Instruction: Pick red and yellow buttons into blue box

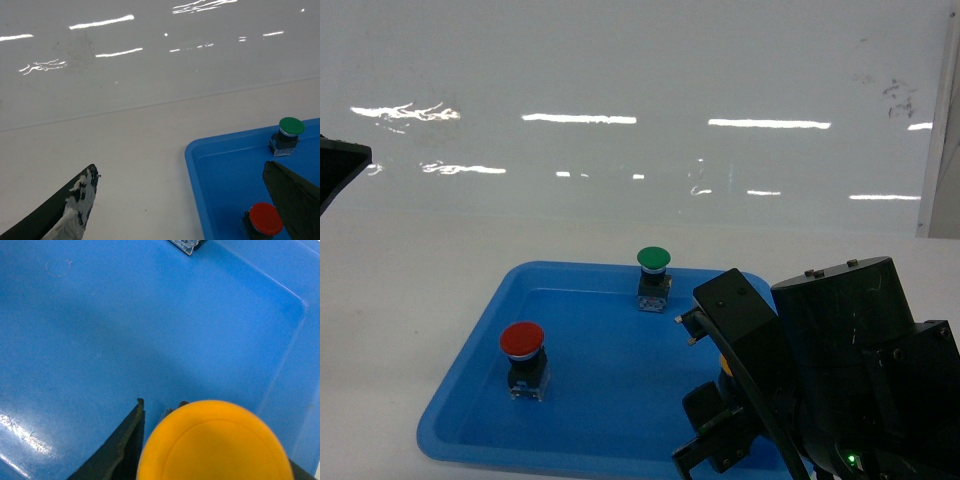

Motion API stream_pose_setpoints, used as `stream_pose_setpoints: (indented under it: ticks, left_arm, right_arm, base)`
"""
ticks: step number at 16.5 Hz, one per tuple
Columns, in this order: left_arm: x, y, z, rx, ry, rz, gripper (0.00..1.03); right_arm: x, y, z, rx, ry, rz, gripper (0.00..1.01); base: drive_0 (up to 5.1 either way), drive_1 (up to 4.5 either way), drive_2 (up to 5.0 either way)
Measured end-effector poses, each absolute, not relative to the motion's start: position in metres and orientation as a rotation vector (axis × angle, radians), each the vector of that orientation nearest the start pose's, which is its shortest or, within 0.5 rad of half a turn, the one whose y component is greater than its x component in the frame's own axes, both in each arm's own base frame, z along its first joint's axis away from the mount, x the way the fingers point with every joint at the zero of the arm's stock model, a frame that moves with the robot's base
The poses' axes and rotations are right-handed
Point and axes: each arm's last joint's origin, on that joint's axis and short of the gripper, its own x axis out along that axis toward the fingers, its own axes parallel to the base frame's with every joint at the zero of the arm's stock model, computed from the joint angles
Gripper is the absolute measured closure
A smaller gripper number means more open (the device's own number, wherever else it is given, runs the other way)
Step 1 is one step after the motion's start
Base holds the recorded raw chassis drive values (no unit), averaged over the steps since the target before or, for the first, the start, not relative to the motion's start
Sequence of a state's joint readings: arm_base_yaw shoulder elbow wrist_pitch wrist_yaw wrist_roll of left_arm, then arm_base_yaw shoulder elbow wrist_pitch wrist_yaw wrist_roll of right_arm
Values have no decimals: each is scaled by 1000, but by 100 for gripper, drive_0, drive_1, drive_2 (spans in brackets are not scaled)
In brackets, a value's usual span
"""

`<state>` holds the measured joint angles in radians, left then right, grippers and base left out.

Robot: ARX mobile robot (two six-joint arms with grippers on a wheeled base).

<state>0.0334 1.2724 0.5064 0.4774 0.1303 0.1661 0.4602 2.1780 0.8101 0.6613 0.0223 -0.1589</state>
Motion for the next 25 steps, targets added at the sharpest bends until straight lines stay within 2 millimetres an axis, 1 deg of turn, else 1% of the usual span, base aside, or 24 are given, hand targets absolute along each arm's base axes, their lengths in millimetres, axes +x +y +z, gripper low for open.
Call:
stream_pose_setpoints:
  ticks: [2, 3, 8, 11, 14, 17, 22, 24, 25]
  left_arm:
    - [253, 5, 202, 141, 279, -120, 5]
    - [253, 5, 202, 141, 279, -120, 5]
    - [253, 5, 202, 141, 279, -120, 5]
    - [253, 5, 202, 141, 279, -120, 5]
    - [253, 5, 202, 142, 278, -120, 5]
    - [253, 5, 202, 141, 279, -120, 5]
    - [253, 5, 202, 142, 279, -120, 5]
    - [253, 5, 202, 142, 279, -120, 5]
    - [253, 5, 202, 141, 279, -120, 5]
  right_arm:
    - [316, 156, 30, -320, 657, 475, 69]
    - [316, 158, 30, -321, 654, 478, 73]
    - [316, 156, 30, -316, 646, 478, 73]
    - [311, 144, 37, -302, 634, 457, 73]
    - [304, 127, 64, -273, 562, 422, 73]
    - [289, 117, 90, -247, 509, 423, 73]
    - [263, 96, 152, -161, 380, 415, 73]
    - [252, 88, 172, -132, 343, 419, 73]
    - [246, 85, 179, -126, 323, 415, 74]
  base:
    - [0, 0, 0]
    - [0, 0, 0]
    - [0, 0, 0]
    - [0, 0, 0]
    - [0, 0, 0]
    - [0, 0, 0]
    - [0, 0, 0]
    - [0, 0, 0]
    - [0, 0, 0]
